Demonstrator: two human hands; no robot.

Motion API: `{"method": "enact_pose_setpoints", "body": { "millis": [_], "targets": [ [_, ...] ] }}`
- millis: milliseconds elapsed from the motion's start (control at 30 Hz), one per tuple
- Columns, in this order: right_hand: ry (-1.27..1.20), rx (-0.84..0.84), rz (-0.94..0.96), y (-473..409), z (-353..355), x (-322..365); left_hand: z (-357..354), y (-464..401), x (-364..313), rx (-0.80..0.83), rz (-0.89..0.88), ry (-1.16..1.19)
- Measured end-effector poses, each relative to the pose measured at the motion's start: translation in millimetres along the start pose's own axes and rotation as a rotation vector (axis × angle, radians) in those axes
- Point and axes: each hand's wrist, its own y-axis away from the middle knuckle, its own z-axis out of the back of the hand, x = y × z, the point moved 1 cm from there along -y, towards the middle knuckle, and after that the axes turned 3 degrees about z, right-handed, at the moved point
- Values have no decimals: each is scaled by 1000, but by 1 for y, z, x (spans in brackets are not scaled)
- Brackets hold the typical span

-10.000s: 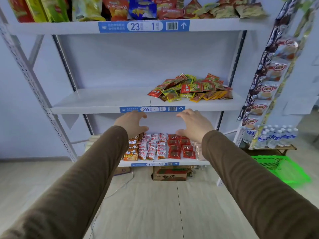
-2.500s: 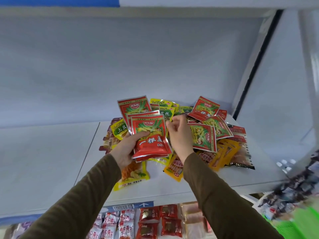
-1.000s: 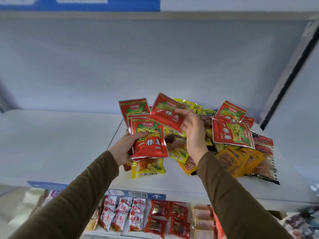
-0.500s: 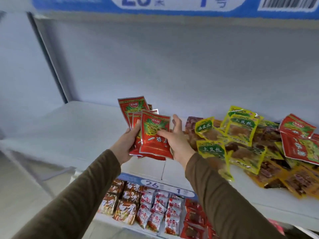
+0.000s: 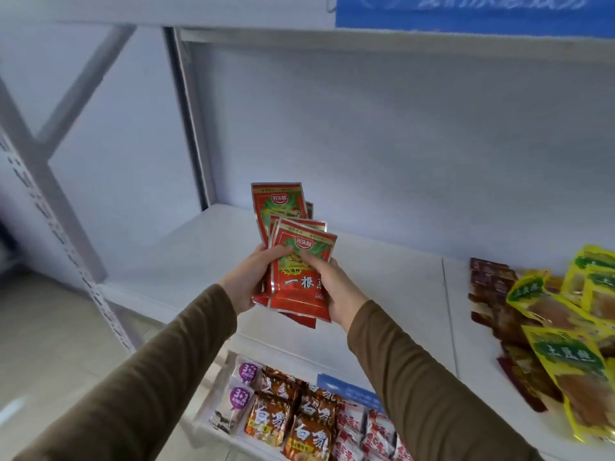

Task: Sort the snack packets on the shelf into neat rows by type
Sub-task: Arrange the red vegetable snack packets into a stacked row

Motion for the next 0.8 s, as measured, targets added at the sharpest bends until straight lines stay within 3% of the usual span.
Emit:
{"method": "enact_pose_setpoints", "body": {
  "millis": [233,633,800],
  "targets": [
    [-38,41,-9,-69,-60,0,81,-40,-27,1,100,-62],
    [-118,-246,81,-185,-196,-17,222,-140,-78,50,154,-269],
    [83,-393,162,-223,-224,-20,244,-169,-91,12,92,-290]
  ]
}}
